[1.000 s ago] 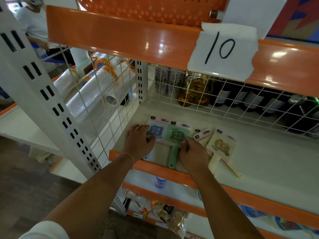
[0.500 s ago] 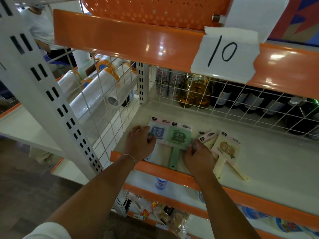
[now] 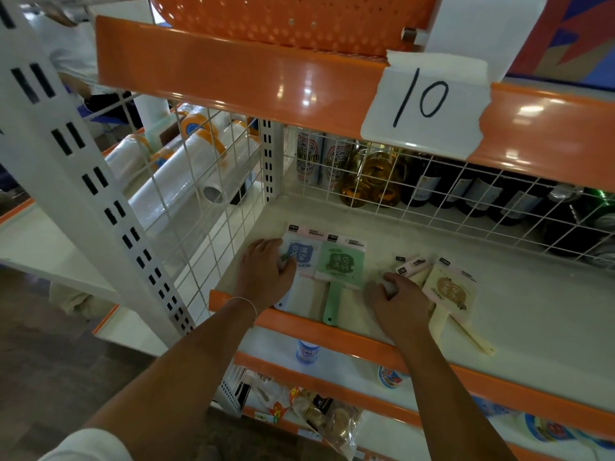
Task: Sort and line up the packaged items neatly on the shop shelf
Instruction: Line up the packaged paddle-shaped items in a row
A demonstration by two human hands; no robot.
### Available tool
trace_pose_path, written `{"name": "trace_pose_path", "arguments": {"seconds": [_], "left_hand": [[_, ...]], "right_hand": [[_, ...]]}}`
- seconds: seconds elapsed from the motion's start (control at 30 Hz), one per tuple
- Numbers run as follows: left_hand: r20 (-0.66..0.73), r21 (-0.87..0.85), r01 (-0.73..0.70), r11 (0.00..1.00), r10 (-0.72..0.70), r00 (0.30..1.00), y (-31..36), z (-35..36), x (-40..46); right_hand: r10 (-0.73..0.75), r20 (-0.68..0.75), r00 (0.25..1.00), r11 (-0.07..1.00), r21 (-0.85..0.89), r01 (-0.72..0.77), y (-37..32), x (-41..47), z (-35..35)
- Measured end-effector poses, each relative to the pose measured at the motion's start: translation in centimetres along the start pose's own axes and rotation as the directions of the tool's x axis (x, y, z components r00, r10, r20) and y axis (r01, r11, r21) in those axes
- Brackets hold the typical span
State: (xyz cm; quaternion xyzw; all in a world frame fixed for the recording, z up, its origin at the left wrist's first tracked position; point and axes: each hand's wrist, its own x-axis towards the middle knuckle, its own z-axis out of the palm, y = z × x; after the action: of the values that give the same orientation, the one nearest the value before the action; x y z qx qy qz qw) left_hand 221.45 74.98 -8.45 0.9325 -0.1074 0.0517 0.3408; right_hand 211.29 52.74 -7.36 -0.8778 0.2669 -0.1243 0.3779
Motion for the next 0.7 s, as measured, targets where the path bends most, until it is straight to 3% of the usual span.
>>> {"name": "trace_pose_path", "arguments": {"seconds": [0.23,0.3,0.37,0.47,0.7], "left_hand": [[-0.073,0.048,-0.074,0.996,0.078,0.994,1.0,0.0,0.4],[-0.073,0.026,-0.129,0.991,0.131,0.989,3.2,0.1,-0.1],[-0.024,0.039,-0.211,0.977,0.212,0.977,5.5,0.9,-1.1],[0.046,0.081,-0.29,0.954,0.287,0.957,7.3,2.5,-2.9],[0.13,0.229,-0.373,0.899,0.352,0.927,6.6,3.6,-3.4]], "right_hand": [[-0.177,-0.224,0.958,0.984,-0.004,0.18,1.2,0.6,-3.1],[-0.211,-0.301,0.93,0.977,-0.088,0.193,1.7,0.9,-3.8],[-0.121,-0.289,0.95,0.975,-0.215,0.059,2.4,1.4,-4.7],[0.194,-0.163,0.967,0.933,-0.275,-0.234,3.1,1.5,-5.5],[0.22,-0.118,0.968,0.934,-0.262,-0.244,5.1,2.2,-5.3]]}}
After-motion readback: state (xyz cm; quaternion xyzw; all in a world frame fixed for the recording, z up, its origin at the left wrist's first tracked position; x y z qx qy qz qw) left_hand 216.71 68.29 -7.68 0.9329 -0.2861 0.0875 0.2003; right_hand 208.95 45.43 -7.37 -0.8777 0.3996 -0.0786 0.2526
